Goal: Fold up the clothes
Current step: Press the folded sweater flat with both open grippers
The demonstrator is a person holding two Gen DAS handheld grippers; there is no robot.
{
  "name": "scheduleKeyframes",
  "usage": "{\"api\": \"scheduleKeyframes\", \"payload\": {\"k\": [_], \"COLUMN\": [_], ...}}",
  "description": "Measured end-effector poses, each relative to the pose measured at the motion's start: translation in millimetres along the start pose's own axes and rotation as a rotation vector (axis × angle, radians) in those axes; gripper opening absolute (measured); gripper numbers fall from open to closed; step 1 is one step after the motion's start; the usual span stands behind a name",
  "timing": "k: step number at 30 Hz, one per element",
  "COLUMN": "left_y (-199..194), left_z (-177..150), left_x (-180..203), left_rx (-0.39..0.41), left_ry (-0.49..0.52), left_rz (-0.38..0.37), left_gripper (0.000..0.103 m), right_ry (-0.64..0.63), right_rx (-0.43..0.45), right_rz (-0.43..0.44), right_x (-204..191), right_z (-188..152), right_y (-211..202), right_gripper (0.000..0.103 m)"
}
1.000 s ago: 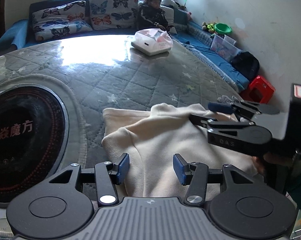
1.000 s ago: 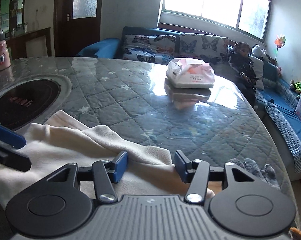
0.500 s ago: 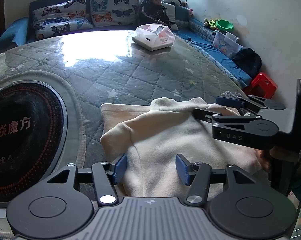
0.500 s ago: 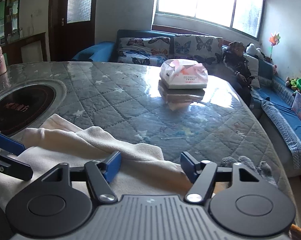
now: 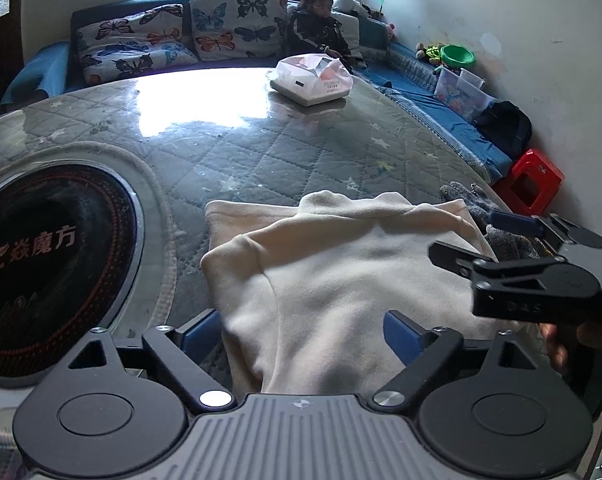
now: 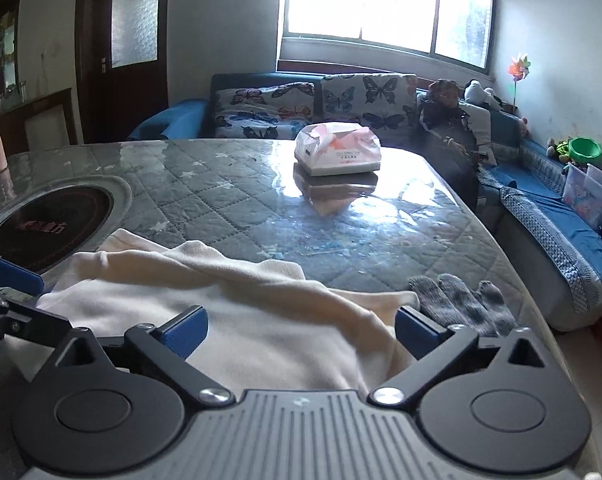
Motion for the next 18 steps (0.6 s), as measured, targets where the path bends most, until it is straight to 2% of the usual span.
{"api": "scheduleKeyframes", "payload": {"k": [4, 18], "left_y": [-8.7, -37.0], "left_z": [-3.1, -20.8], "left_x": [0.5, 0.5], "left_rx": [0.021, 0.082], "left_ry": [0.008, 0.06], "left_rz": [0.016, 0.075], "left_gripper": [0.103, 0.103], "right_ry": [0.014, 0.06], "right_rx": [-0.004, -0.02], "right_rz": [-0.006, -0.018], "right_x": [0.8, -7.6], "right_z": [-3.9, -19.6], "right_y": [-12.6, -50.3], "right_gripper": [0.103, 0.103]}}
Point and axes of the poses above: each gripper's, at about its wrist camera, not at the fingertips, and y roughly the way its jaws point, x to its right, z to its top, the point moved 4 cm from there along y, roughly the way its jaws point, and after that the axes turned 9 degrees about x, right-handed, at the moved point
